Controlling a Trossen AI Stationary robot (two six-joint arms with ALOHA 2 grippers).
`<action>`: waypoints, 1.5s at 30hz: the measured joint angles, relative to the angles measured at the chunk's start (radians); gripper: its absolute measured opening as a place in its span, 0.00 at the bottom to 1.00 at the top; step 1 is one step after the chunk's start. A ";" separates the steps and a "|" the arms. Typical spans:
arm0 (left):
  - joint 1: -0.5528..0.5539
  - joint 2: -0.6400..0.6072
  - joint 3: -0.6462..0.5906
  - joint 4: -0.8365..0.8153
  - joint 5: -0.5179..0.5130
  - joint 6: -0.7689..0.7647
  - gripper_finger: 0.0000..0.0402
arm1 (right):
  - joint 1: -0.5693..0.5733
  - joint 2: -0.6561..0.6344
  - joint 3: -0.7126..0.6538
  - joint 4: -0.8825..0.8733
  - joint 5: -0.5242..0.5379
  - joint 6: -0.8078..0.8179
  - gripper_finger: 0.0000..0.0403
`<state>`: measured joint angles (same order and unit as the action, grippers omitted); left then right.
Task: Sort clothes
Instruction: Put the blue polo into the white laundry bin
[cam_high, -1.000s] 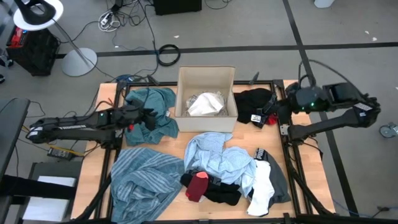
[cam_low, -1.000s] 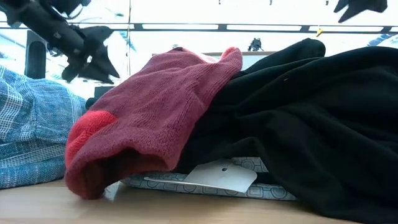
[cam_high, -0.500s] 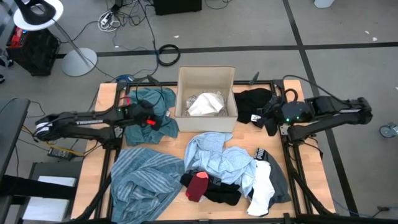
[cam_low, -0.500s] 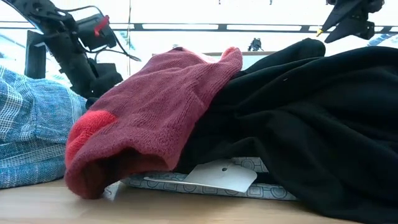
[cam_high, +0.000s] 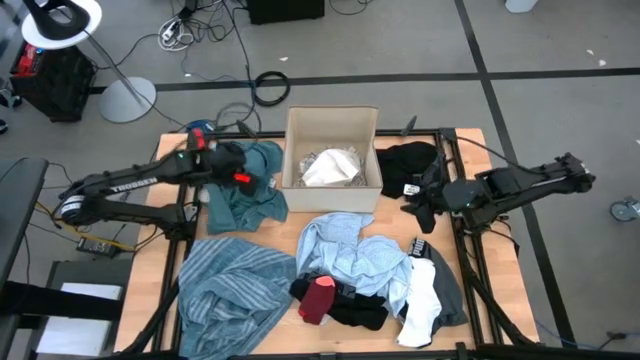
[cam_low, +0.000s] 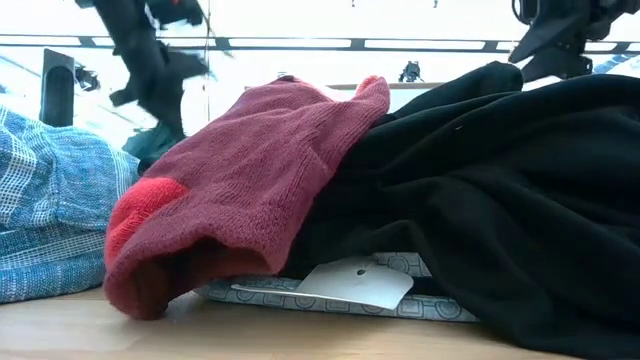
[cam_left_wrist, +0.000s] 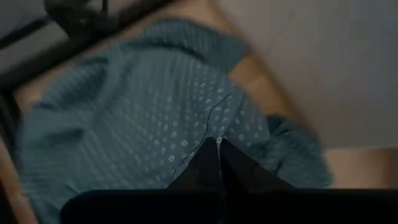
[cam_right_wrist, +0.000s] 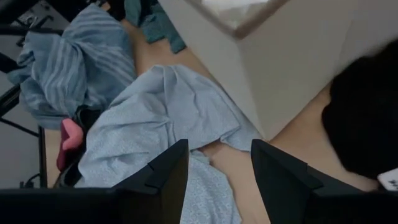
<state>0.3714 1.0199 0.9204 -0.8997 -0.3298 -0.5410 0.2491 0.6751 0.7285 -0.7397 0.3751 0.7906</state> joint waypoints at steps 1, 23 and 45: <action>0.000 0.000 0.046 -0.018 -0.005 0.009 0.01 | 0.006 -0.001 -0.021 0.017 0.000 0.002 0.44; -0.053 0.184 0.693 0.441 -0.030 0.286 0.00 | 0.060 0.000 -0.377 0.510 0.051 0.038 0.43; -0.037 0.724 1.387 0.836 0.308 0.347 0.00 | 0.063 -0.001 -0.375 0.547 0.040 -0.035 0.42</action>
<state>0.3340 1.7435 2.3077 -0.0638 -0.0217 -0.1940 0.3126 0.6738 0.3532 -0.1928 0.4152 0.7559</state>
